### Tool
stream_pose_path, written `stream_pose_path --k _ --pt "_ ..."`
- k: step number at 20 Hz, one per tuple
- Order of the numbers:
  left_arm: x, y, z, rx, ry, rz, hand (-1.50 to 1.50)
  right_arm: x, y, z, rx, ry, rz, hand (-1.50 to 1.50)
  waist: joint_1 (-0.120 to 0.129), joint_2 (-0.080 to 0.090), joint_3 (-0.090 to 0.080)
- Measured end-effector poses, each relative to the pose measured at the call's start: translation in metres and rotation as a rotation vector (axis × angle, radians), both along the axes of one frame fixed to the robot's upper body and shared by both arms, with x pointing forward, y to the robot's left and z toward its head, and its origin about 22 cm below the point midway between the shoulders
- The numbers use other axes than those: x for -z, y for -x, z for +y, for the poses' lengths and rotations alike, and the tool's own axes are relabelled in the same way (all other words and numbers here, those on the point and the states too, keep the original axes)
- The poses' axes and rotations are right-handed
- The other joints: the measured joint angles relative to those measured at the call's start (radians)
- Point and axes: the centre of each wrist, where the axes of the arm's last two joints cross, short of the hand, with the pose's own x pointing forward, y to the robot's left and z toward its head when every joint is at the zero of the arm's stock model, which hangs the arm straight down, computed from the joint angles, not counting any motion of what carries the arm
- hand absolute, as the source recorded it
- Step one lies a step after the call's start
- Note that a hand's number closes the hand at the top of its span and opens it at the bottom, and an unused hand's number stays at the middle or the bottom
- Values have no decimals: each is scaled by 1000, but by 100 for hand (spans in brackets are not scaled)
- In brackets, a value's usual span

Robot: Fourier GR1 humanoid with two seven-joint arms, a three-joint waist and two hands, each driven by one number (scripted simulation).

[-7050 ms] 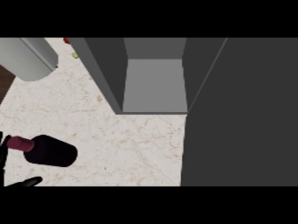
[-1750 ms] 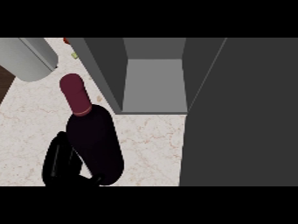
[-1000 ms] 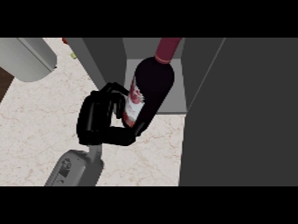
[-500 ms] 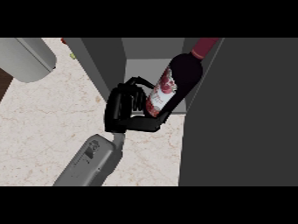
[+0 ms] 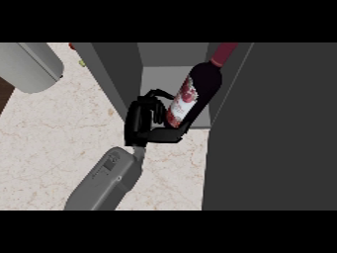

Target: Pick up the wine, place it into the cabinet and close the cabinet

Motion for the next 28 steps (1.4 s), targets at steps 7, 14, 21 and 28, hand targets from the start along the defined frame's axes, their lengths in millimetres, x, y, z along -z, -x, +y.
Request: stream_pose_path --k 7,14,21,28 --pt "29 -4 11 -15 5 40 150 0 -2 2 1 7 5 -150 -1 0 0" --pt "50 -9 18 -33 75 65 150 3 -3 3 -4 1 3 -150 -6 2 0" --pt "53 -20 17 -14 119 72 150 1 -6 2 -7 -5 7 -150 -10 3 0" --pt "42 -37 10 -12 126 82 150 0 -3 2 -13 -10 16 -150 -18 4 0"
